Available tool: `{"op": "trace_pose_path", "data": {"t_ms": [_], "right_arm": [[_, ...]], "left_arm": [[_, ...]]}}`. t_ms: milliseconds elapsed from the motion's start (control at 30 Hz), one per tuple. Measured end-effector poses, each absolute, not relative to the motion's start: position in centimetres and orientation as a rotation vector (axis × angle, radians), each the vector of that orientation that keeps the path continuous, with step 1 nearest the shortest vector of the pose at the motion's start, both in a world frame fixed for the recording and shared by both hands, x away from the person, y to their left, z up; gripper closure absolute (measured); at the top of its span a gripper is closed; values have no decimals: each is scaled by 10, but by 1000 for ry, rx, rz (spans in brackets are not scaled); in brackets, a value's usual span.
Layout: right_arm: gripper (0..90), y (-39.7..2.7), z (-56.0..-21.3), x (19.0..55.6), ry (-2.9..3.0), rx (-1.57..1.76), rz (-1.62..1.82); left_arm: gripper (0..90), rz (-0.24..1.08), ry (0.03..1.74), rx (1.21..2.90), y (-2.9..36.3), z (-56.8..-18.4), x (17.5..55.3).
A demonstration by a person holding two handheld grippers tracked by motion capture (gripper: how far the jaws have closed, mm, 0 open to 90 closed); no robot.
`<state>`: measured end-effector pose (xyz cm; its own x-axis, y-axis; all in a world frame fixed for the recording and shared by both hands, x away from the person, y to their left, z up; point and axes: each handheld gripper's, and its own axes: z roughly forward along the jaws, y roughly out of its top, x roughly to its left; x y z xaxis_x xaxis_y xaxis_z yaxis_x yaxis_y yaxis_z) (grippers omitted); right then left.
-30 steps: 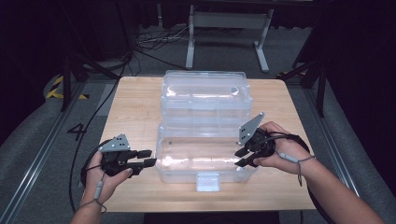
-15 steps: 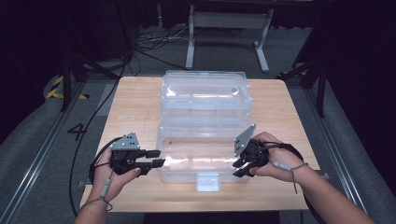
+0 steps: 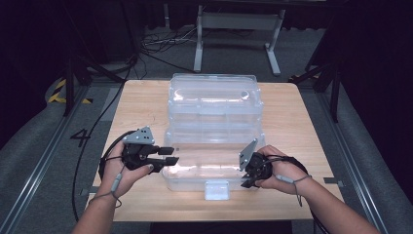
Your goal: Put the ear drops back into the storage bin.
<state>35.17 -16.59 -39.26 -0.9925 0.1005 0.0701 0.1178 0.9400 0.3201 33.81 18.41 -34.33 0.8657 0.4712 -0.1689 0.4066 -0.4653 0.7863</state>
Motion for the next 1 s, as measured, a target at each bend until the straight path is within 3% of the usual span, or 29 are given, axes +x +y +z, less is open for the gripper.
{"op": "trace_pose_path", "data": {"t_ms": [1000], "right_arm": [[821, -166, -394, 345, -3105, -169, -532]], "left_arm": [[587, 121, 585, 2163, 157, -295, 403]]}}
